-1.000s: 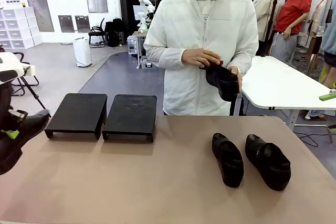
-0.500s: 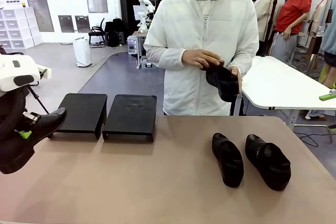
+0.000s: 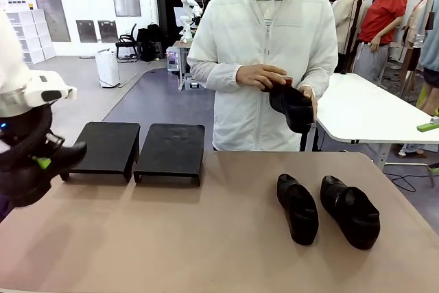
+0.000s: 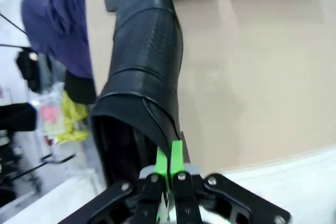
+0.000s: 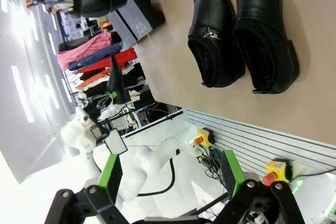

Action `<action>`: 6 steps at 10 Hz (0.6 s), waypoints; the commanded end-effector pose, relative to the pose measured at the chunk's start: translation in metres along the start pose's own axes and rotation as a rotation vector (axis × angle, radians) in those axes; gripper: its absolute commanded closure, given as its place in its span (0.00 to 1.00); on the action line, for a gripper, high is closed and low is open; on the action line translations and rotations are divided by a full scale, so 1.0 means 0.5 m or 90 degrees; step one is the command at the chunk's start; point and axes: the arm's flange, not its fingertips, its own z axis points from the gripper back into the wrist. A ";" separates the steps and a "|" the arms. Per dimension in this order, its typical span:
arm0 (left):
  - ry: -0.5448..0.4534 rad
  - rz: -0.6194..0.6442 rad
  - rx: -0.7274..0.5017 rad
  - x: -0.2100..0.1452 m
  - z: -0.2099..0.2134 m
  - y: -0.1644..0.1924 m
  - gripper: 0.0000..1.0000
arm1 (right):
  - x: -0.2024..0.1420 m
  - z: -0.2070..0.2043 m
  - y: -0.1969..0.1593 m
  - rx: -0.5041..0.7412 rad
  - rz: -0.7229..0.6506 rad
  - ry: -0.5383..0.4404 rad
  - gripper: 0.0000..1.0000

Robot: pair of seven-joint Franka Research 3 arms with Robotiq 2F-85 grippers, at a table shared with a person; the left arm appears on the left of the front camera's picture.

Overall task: Organize the shoes by placing them on the stand.
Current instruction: Place the Shoe from the middle of the table onto the Shoes Stand.

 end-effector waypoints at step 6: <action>-0.188 0.043 -0.005 0.299 -0.199 0.114 1.00 | -0.002 0.005 0.003 -0.007 0.007 0.003 0.00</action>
